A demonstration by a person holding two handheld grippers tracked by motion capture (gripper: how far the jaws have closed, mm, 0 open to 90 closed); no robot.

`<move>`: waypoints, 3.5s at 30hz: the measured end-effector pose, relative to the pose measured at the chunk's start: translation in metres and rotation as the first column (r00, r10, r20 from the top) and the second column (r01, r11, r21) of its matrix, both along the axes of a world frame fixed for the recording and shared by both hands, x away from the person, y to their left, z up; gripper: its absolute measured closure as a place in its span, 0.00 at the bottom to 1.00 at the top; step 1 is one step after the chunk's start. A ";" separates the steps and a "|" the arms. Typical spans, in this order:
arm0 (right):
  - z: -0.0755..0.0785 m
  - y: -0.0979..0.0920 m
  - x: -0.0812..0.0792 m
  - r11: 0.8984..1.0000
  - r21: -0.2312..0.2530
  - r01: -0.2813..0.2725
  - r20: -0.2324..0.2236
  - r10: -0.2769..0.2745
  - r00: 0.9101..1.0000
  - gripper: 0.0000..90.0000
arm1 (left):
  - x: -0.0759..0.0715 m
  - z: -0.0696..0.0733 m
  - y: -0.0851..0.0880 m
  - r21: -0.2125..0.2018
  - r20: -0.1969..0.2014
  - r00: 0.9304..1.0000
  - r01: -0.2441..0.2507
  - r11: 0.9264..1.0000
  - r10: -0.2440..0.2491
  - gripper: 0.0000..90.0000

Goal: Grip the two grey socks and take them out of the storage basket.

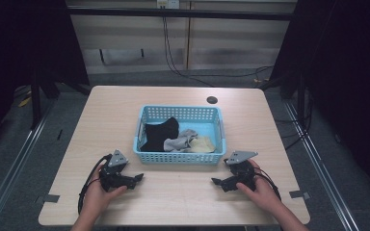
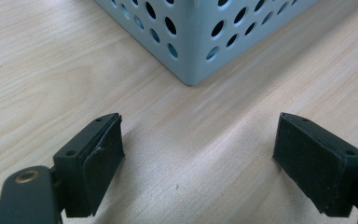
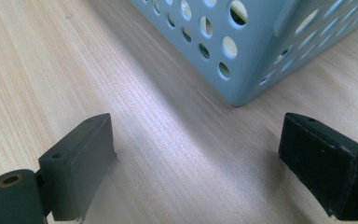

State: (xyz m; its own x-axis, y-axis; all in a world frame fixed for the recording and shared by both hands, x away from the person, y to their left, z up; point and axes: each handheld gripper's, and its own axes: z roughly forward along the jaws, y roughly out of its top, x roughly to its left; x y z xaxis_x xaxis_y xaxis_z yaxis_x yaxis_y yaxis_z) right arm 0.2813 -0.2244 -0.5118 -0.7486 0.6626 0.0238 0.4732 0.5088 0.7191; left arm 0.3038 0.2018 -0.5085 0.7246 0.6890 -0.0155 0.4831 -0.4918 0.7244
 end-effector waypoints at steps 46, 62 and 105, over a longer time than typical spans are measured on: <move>0.000 0.000 -0.001 1.000 0.002 0.004 -0.003 -0.004 1.000 0.11 | 0.087 0.120 -0.139 0.070 -0.271 0.955 0.145 0.987 -0.121 0.26; 0.000 0.000 -0.001 1.000 0.002 0.002 -0.003 -0.002 1.000 0.11 | 0.110 0.063 -0.168 0.103 -0.384 0.923 0.060 0.993 -0.016 0.51; 0.000 0.000 -0.001 1.000 0.005 0.002 -0.002 -0.002 1.000 0.11 | 0.101 0.153 -0.010 0.059 -0.285 0.942 -0.164 0.985 0.174 0.85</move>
State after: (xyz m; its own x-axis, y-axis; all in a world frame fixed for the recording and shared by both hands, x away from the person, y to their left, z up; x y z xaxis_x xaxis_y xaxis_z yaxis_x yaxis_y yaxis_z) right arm 0.2806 -0.2246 -0.5118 -0.7471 0.6640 0.0293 0.4761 0.5039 0.7207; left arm 0.4052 0.1915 -0.3552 0.5652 0.8049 -0.1808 0.7471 -0.4065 0.5259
